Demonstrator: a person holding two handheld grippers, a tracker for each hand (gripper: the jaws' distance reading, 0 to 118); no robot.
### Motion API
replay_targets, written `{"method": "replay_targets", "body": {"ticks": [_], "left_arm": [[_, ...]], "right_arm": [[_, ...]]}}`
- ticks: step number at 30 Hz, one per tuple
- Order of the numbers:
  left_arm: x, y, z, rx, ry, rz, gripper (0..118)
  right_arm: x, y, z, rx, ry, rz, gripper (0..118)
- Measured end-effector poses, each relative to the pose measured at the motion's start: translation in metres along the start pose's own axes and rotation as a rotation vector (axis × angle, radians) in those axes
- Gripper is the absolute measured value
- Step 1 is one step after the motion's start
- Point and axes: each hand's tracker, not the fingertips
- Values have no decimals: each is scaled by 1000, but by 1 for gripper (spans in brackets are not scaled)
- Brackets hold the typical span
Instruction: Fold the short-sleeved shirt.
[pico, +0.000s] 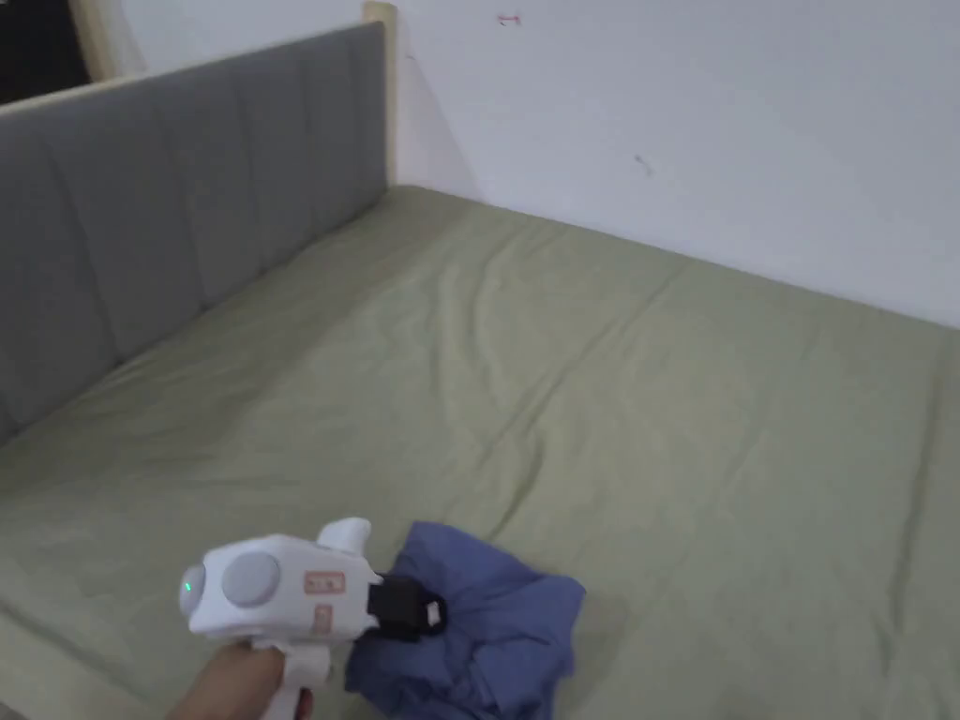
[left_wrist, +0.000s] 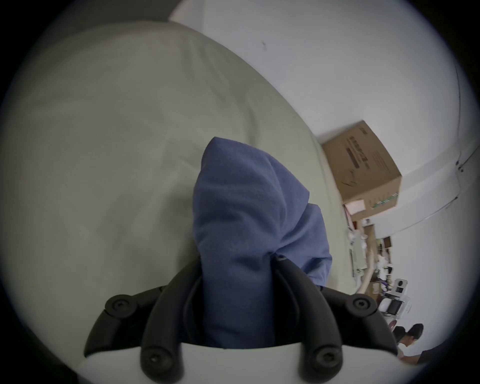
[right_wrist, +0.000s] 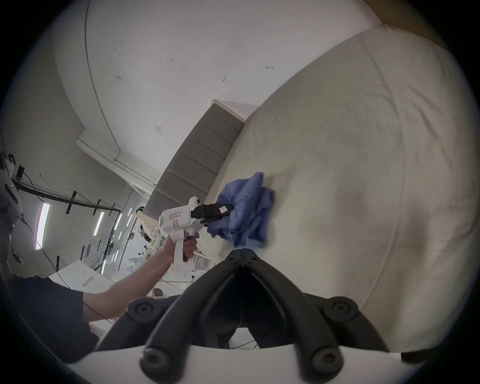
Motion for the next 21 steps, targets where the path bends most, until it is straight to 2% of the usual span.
{"method": "replay_targets", "body": {"ticks": [5, 6, 7, 9, 10, 12, 13, 15, 16, 19, 21], "left_arm": [[-96, 62, 87, 2, 221, -160, 29], [-118, 68, 98, -8, 236, -80, 29], [-139, 72, 105, -10, 245, 62, 29], [-149, 69, 113, 20, 277, 62, 30], [-149, 68, 113, 33, 243, 76, 31], [-142, 59, 112, 60, 212, 5, 33], [-137, 57, 115, 75, 222, -38, 48], [-119, 47, 127, 112, 283, -83, 102], [-110, 42, 138, 132, 300, -117, 113], [-67, 29, 170, 273, 298, -139, 111], [-13, 16, 186, 386, 383, -211, 108]], "right_arm": [[-28, -6, 1, -2, -6, 46, 0], [-31, -7, 0, -2, -9, 51, 0], [-34, -8, -1, -3, -15, 54, 0], [-38, -9, -3, -7, -15, 51, 0], [-41, -10, -5, -7, -19, 56, 0], [-48, -11, -8, -4, -20, 65, 0], [-51, -11, -7, 7, -18, 75, 0], [-56, -9, -3, 22, -12, 78, 0], [-55, -7, 3, 30, -7, 82, 0], [-69, 2, 20, 87, -53, 142, 0], [-84, 9, 40, 179, -217, 216, 0]]}}
